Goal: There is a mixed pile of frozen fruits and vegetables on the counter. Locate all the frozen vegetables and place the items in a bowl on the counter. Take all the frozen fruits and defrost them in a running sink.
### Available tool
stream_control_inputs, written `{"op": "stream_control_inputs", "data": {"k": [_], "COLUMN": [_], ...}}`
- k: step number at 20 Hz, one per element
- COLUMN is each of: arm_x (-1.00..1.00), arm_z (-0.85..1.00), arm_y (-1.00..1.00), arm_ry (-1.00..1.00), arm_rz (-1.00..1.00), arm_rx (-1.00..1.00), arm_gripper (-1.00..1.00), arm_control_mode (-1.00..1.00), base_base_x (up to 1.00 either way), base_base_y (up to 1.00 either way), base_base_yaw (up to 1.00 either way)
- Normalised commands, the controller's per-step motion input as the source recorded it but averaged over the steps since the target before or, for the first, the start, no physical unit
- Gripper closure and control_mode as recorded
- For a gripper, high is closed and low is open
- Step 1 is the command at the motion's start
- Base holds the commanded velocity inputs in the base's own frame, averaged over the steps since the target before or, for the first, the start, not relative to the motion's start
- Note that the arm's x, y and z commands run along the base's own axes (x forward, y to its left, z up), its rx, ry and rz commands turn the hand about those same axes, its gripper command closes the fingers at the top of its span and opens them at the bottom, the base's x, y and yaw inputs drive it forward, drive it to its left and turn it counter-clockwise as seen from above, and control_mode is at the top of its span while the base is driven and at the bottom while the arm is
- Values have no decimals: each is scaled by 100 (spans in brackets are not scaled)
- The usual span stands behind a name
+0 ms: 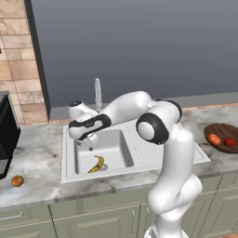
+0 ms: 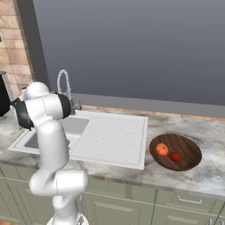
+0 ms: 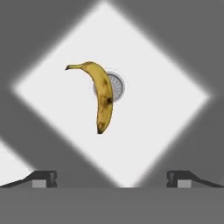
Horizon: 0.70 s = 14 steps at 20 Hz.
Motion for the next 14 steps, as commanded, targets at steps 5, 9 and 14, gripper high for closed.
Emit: {"op": "stream_control_inputs", "data": {"k": [5, 9, 14], "arm_x": [-15, -7, -6], "arm_z": [10, 6, 2], "arm_y": [11, 10, 4], "arm_ry": [-6, -2, 1], "arm_rz": [5, 6, 13], "arm_rx": [1, 1, 1], "arm_gripper": [-100, -100, -100], "arm_control_mode": [-100, -100, -100], "base_base_x": [0, 0, 0], "base_base_y": [0, 0, 0], "base_base_yaw": [0, 0, 0]}}
